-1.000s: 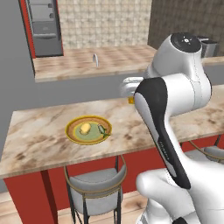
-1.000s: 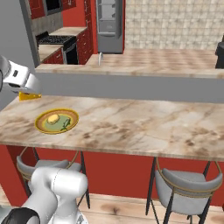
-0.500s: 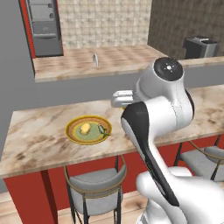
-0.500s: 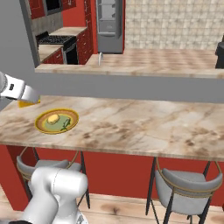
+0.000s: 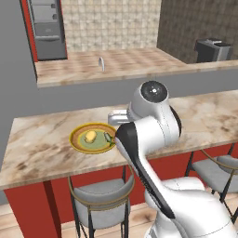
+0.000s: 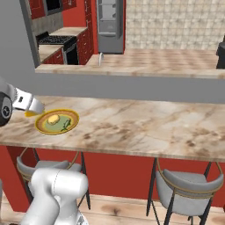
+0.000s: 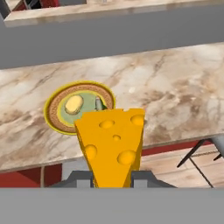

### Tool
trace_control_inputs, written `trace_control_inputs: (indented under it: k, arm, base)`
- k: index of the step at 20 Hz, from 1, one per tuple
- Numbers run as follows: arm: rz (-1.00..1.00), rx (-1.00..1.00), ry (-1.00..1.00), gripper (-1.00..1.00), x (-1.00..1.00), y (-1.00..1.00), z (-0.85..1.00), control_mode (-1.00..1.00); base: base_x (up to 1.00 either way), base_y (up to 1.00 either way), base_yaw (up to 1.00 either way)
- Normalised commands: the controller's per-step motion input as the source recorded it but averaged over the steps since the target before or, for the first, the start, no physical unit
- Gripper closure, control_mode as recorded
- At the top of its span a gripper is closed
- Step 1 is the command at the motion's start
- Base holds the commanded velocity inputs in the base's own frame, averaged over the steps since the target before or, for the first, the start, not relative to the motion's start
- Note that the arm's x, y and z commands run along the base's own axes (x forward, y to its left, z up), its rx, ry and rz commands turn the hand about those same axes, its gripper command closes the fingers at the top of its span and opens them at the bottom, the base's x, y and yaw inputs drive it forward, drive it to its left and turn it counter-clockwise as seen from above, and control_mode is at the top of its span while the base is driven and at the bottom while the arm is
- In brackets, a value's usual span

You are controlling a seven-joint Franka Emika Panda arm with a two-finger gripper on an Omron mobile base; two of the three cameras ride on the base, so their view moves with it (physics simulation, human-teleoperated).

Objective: Take the cheese, fish, and potato from the fridge and place them on the plate on the dining counter to create an appetizer plate.

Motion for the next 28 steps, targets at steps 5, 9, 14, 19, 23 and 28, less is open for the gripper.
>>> trace_control_inputs:
  k: [5, 9, 14, 19, 23, 28]
  arm:
    - [-0.02, 0.00, 0.17, 1.00, 0.46, 0.29, -0.39, -1.00]
    - [-0.02, 0.00, 0.08, 1.00, 0.34, 0.29, -0.37, -1.00]
    - [-0.01, 0.00, 0.00, 1.00, 0.26, 0.27, -0.46, -1.00]
    - [0.00, 0.00, 0.00, 1.00, 0.28, 0.19, -0.50, -1.00]
    - [0.00, 0.00, 0.00, 1.00, 0.31, 0.12, -0.44, -1.00]
    - [-0.01, 0.00, 0.00, 1.00, 0.35, 0.12, -0.39, -1.00]
  base:
    - [0.00, 0.00, 0.00]
    - [0.00, 0.00, 0.00]
    - [0.00, 0.00, 0.00]
    - [0.00, 0.00, 0.00]
    - [0.00, 0.00, 0.00]
    - [0.00, 0.00, 0.00]
